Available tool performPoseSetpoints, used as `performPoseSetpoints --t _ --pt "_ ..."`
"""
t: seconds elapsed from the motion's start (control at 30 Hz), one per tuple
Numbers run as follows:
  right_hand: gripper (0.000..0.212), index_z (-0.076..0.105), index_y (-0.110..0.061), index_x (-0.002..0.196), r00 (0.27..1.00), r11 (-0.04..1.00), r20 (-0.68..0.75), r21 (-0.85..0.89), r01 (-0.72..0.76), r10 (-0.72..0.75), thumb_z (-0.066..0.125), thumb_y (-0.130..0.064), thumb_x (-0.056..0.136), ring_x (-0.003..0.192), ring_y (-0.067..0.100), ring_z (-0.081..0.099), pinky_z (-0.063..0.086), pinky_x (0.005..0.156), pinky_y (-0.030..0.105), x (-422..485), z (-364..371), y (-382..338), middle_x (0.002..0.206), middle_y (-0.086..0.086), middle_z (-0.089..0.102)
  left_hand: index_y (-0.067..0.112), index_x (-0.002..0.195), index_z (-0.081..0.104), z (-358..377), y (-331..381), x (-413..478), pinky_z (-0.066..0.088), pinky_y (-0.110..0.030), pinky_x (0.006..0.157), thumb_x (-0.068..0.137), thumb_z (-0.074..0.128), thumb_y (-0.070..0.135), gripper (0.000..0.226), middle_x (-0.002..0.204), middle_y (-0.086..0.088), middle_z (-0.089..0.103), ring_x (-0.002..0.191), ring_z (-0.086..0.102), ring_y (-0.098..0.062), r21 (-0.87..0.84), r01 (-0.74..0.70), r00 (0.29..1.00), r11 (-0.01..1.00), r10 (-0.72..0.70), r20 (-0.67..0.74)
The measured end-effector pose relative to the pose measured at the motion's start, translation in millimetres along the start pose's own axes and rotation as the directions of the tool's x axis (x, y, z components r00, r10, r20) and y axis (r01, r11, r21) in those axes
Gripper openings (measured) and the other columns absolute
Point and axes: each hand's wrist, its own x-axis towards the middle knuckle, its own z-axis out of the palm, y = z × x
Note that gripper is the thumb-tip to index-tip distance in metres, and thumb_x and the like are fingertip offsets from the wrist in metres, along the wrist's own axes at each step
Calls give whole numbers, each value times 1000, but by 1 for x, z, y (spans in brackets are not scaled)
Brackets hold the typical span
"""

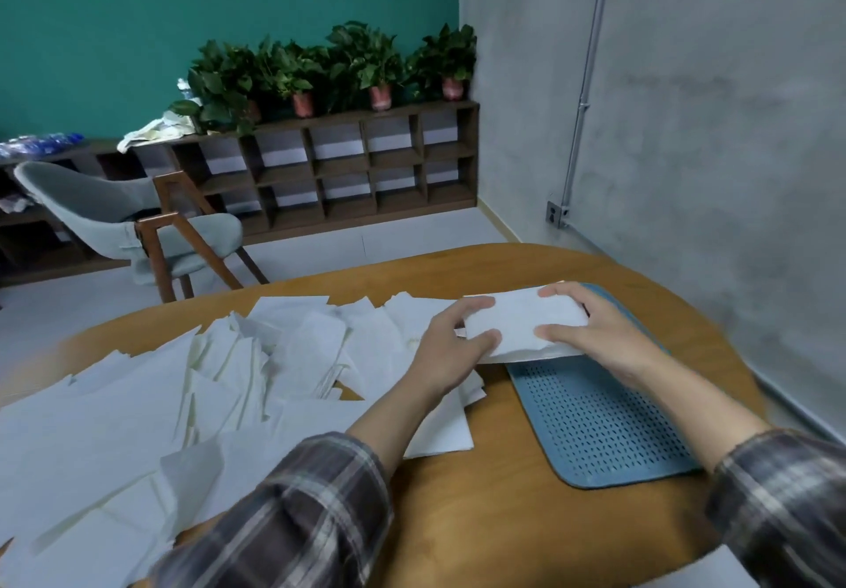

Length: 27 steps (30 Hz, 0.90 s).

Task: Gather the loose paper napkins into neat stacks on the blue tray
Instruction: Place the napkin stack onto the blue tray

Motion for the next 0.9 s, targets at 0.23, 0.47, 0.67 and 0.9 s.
performPoseSetpoints --t 0.23,0.47,0.67,0.9 --pt "56 63 -32 135 996 989 -49 -125 -84 78 84 -14 86 127 21 55 43 93 32 57 -32 31 139 -6 59 31 138 60 35 -4 58 59 -35 95 95 76 22 46 124 13 57 101 57 -6 84 52 999 995 -51 -15" --pt "63 61 -28 145 990 947 -28 -288 -138 136 84 -22 87 138 17 49 36 107 30 85 -35 54 154 -8 52 20 133 67 48 -15 86 48 -25 84 92 79 25 43 106 0 66 94 59 -14 209 66 996 976 -52 -69" --pt "63 57 -23 150 994 933 -9 -344 -106 110 80 -24 91 143 14 46 31 105 23 86 -29 62 155 -9 51 17 137 68 48 -25 93 52 -29 96 92 79 25 47 120 -3 70 106 63 -19 250 61 995 966 -40 -87" --pt "61 56 -29 151 992 895 -21 -428 -121 124 76 -27 94 146 18 44 34 114 33 89 -37 59 159 -9 49 16 136 70 48 -27 97 52 -41 106 94 78 31 46 118 -5 73 118 63 -26 278 43 998 959 -30 -50"
